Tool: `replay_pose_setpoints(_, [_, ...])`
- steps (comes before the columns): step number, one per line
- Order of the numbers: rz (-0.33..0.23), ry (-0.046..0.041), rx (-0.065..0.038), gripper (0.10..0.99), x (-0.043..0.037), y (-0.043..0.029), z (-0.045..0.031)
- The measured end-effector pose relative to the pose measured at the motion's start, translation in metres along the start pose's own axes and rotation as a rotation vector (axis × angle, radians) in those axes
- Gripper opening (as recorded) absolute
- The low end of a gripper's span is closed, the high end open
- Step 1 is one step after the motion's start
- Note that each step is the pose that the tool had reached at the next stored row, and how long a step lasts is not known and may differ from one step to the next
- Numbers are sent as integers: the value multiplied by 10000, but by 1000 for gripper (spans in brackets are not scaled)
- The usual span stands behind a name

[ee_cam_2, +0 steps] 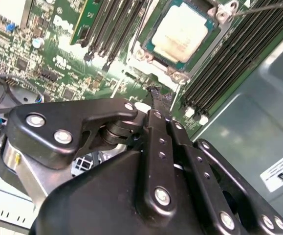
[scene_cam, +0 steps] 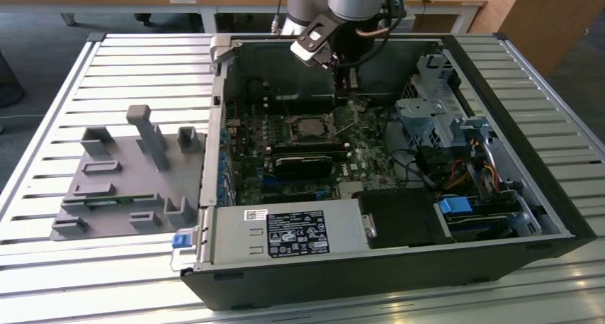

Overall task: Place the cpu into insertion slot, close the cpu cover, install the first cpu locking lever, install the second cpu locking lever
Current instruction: 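Close the cpu cover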

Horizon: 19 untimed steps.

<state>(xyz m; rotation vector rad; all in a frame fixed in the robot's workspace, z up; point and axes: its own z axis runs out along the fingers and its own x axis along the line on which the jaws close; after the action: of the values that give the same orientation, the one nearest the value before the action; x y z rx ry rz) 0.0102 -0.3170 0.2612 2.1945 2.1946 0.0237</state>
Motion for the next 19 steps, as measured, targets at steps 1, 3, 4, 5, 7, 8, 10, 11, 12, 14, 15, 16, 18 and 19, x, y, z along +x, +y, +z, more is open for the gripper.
replay_pose_setpoints(1, [0,0,1,106,0,21,0])
replay_pose_setpoints(3, [-1,1,1,106,0,60,2])
replay_pose_setpoints(4, [-1,1,2,106,0,77,3])
replay_pose_setpoints(5, [-1,0,2,106,0,94,4])
replay_pose_setpoints(7, [0,0,3,106,1,125,5])
replay_pose_setpoints(8, [0,1,3,106,1,138,5])
replay_pose_setpoints(10, [-1,0,3,106,2,161,6])
replay_pose_setpoints(11, [-1,0,3,106,3,170,6])
replay_pose_setpoints(12, [-1,1,2,106,4,179,7])
replay_pose_setpoints(14, [0,1,3,106,4,196,7])
replay_pose_setpoints(15, [0,1,3,106,4,205,8])
replay_pose_setpoints(16, [-1,0,3,106,4,215,8])
replay_pose_setpoints(18, [-1,0,4,106,4,232,9])
replay_pose_setpoints(19, [-1,0,4,106,5,239,9])
